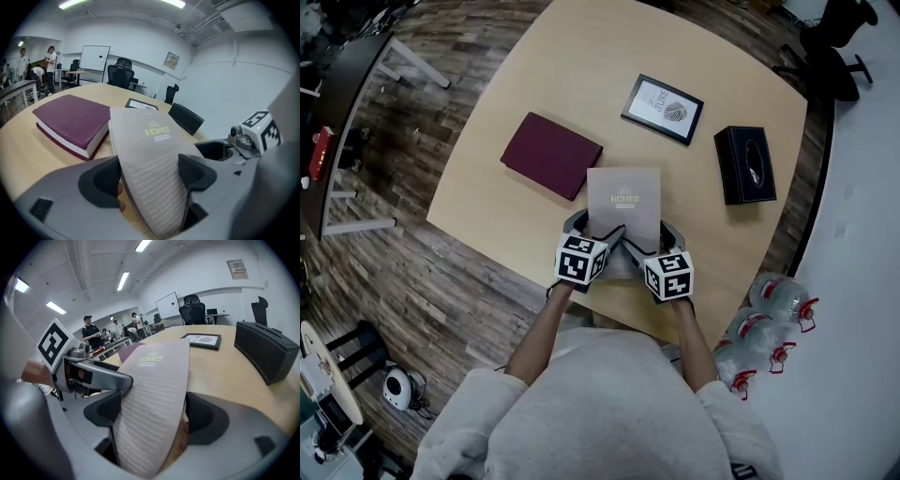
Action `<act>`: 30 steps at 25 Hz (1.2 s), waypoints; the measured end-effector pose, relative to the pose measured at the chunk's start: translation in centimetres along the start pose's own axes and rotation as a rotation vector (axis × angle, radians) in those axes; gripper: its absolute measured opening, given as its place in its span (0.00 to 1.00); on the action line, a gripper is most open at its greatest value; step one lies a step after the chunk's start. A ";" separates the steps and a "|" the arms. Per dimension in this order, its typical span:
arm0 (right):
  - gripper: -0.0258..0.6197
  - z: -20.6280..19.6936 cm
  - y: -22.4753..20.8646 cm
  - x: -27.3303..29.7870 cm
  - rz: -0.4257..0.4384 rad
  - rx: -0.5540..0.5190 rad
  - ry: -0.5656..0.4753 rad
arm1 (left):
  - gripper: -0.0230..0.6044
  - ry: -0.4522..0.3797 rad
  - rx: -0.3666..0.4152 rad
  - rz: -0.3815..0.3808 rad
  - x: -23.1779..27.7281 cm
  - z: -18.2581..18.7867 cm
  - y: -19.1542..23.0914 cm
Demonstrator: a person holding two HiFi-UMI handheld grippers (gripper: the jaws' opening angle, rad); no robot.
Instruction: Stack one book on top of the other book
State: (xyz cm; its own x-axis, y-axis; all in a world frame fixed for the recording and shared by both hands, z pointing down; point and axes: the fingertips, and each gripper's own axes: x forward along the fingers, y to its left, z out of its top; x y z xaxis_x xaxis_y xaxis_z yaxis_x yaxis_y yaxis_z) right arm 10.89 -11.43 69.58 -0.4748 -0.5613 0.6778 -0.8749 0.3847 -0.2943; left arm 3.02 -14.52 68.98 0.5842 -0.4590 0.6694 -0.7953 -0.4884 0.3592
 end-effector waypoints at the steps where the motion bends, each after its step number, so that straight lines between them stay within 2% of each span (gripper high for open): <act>1: 0.71 0.2 -0.1 -0.1 -0.001 -0.003 -0.004 | 0.64 -0.002 -0.006 -0.003 0.0 0.1 0.0; 17: 0.71 -0.4 0.9 -0.7 0.007 -0.050 0.021 | 0.64 -0.012 -0.061 0.020 -1.2 -1.2 -0.2; 23: 0.70 -1.0 1.1 -1.4 0.006 -0.086 0.047 | 0.64 -0.020 -0.108 0.027 -1.7 -2.1 -0.8; 30: 0.69 -1.1 1.2 -2.1 -0.007 -0.093 0.033 | 0.64 -0.026 -0.103 0.028 -2.1 -2.3 -1.4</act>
State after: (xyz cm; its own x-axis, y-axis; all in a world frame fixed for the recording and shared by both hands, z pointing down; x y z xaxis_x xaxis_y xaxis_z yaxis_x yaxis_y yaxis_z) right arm 10.94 -8.95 68.55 -0.4643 -0.5400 0.7020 -0.8645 0.4484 -0.2269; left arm 2.51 -11.15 68.54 0.5647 -0.4909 0.6635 -0.8228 -0.3973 0.4064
